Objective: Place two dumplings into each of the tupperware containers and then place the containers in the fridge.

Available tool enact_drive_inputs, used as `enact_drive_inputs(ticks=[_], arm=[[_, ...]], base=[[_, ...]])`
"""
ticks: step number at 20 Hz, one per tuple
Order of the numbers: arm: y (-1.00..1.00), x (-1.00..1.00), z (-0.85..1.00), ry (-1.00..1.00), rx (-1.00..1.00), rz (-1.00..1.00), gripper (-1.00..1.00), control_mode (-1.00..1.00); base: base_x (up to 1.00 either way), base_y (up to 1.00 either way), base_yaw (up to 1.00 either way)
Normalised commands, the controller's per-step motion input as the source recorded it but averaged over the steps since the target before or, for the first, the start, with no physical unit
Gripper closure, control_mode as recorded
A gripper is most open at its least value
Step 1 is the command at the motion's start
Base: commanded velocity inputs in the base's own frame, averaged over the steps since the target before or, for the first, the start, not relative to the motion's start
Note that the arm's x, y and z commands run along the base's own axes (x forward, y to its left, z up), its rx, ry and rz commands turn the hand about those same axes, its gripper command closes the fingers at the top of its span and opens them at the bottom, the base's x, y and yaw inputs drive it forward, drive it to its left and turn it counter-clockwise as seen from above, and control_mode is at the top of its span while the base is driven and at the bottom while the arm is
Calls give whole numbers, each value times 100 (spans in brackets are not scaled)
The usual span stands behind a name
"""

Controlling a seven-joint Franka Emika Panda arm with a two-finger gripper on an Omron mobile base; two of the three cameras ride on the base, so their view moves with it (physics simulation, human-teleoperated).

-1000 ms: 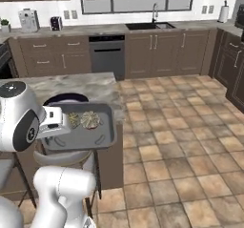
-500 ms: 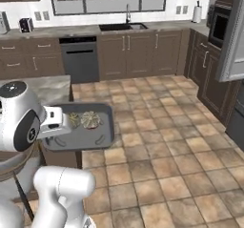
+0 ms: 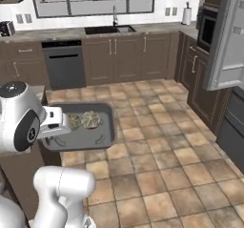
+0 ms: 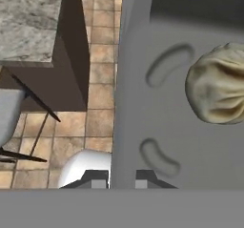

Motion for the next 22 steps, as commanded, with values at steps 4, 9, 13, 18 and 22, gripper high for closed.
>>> enact_drive_inputs(ticks=[4,9,13,18,22], arm=[[0,0,0,0,0,0,100,100],[0,0,0,0,0,0,100,100],[0,0,0,0,0,0,100,100],[0,0,0,0,0,0,100,100],[0,0,0,0,0,0,100,100]], base=[[65,-39,-34],[78,-17,-30],[93,-20,-24],[95,-34,-20],[95,-41,-17]])
